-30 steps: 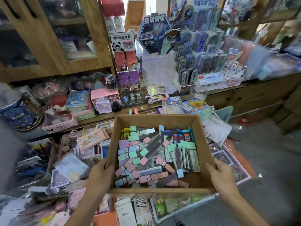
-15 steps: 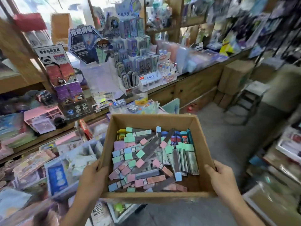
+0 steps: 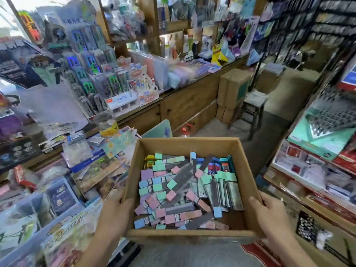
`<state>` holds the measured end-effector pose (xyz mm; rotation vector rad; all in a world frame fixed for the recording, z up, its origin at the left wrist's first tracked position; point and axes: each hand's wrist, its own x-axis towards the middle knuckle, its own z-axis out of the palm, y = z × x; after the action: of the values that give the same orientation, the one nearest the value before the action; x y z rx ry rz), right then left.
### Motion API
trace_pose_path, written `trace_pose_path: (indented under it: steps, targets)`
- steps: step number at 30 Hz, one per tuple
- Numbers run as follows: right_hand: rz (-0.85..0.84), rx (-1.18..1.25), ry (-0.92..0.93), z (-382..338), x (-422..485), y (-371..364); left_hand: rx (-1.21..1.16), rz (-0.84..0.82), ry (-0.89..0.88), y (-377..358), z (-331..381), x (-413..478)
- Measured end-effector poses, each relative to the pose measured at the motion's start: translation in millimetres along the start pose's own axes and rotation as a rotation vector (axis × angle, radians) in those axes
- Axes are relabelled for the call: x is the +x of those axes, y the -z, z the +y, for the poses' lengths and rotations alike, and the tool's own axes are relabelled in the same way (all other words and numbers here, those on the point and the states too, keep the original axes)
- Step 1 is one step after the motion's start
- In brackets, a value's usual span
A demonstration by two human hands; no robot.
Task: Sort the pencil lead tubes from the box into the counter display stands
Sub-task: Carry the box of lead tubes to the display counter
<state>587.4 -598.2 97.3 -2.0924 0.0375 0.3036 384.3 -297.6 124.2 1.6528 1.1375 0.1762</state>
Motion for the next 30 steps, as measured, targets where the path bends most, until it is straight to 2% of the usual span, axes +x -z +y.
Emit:
trace_pose_path:
  steps: [6, 11, 14, 23, 30]
  targets:
    - [0.055, -0.029, -0.074, 3, 48, 36, 0.059, -0.100, -0.041, -55, 50, 37]
    - [0.139, -0.047, -0.127, -4, 99, 46, 0.075, -0.100, -0.071, -103, 89, 96]
    - [0.180, -0.058, -0.176, -14, 132, 48, 0.038, -0.157, -0.057, -132, 119, 138]
    - [0.290, -0.054, -0.188, -49, 224, 51, 0.083, -0.299, -0.148, -186, 216, 232]
    - [0.303, -0.062, -0.249, -51, 325, 66, 0.108, -0.291, -0.147, -253, 272, 294]
